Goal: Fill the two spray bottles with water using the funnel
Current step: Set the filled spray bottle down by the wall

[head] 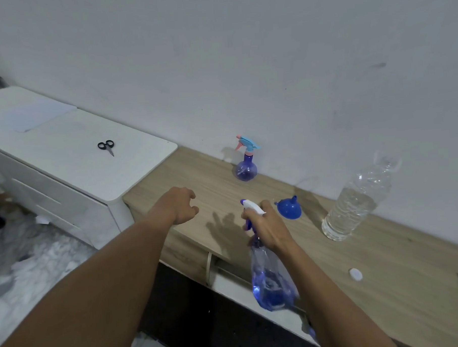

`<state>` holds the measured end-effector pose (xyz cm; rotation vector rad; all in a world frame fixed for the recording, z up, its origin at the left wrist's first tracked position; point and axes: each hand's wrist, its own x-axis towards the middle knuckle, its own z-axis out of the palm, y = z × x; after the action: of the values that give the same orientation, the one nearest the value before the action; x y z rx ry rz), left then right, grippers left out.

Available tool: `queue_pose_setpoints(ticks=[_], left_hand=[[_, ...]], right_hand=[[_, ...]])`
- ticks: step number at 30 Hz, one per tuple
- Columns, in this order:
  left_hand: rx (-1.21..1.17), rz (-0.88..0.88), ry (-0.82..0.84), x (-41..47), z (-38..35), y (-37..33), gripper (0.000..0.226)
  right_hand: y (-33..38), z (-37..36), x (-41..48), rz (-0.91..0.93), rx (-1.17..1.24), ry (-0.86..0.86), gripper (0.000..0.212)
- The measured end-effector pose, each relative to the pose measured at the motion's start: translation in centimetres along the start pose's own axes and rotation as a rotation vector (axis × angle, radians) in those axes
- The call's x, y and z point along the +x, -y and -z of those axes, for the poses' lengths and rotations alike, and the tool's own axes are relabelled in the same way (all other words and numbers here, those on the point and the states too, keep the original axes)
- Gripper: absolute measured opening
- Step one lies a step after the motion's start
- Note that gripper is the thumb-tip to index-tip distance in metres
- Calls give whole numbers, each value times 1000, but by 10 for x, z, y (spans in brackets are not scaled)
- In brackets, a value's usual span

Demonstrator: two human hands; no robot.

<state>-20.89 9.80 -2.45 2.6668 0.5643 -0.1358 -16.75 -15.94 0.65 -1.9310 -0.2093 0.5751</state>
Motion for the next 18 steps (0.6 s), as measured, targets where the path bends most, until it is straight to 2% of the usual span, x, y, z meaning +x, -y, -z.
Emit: queue_pose_setpoints(ticks=[3,7,12,15,18], left_hand=[[-37,-29,-7,3,1,-8,55],[-137,-63,6,16,1,-13,52],[-295,-144,89,54,9,-8,64],[-408,-230,127,88,14,3,67],[-447,-312,86,124,21,17,63]], right_hand=[[21,1,11,105,30,-2,24],[49,1,39,285,-105,-81,18],[81,-13,86,371,-142,-117,3],[99,-30,122,374,-136,-151,13],[116,-49,160,345,-87,-214,18]])
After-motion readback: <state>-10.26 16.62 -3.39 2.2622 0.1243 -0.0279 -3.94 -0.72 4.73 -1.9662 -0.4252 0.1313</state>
